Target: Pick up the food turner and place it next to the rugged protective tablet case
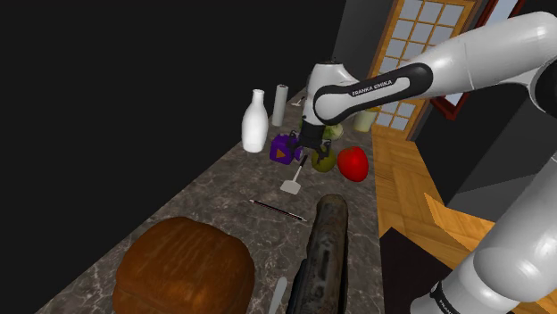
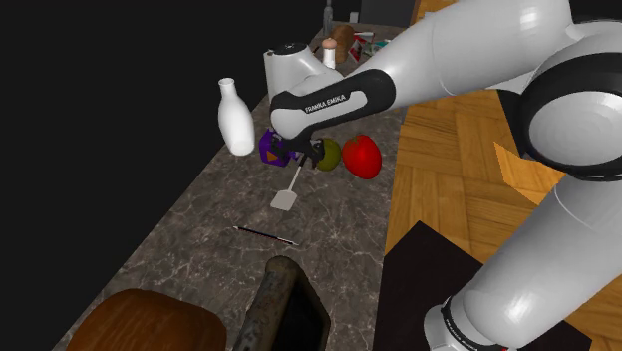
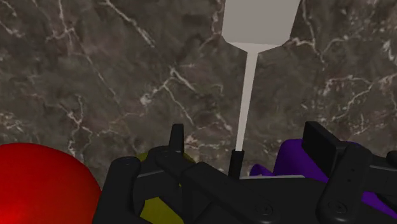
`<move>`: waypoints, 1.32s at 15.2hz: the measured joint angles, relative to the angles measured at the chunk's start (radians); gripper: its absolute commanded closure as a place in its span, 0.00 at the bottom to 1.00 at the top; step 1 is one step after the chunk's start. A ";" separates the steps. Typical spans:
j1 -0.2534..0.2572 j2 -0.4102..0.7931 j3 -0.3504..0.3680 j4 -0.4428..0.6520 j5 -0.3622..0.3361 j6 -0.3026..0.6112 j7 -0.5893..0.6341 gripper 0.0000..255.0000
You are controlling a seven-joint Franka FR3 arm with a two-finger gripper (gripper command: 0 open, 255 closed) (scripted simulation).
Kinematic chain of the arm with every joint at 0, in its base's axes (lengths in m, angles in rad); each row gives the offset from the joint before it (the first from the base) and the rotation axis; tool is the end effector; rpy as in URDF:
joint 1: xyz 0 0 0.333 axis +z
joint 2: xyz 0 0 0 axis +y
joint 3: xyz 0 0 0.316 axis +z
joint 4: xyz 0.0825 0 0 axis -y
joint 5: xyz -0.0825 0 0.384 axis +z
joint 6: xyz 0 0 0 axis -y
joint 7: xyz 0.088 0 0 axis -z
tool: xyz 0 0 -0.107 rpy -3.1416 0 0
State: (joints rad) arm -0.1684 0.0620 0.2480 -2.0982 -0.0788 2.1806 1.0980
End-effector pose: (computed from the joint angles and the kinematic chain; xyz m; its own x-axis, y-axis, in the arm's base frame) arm 0.5557 0.0402 0.3943 0.5607 -0.8262 0.0546 -0.8275 -0.5614 0.0038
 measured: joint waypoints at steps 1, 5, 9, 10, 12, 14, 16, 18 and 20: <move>0.001 0.028 -0.002 0.020 -0.014 0.008 0.041 0.00; 0.001 0.091 -0.013 0.043 -0.041 0.048 0.092 0.00; 0.004 0.126 -0.016 0.028 -0.056 0.096 0.107 0.00; 0.003 0.132 -0.018 0.026 -0.058 0.104 0.107 0.00; 0.003 0.136 -0.018 0.023 -0.060 0.112 0.109 0.00; 0.003 0.136 -0.018 0.022 -0.061 0.113 0.110 0.00; 0.003 0.137 -0.018 0.022 -0.061 0.114 0.110 0.00; 0.003 0.137 -0.018 0.022 -0.061 0.114 0.110 1.00; 0.003 0.137 -0.018 0.022 -0.061 0.114 0.110 1.00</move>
State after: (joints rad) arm -0.1652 0.1986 0.2297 -2.0762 -0.1396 2.2945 1.2075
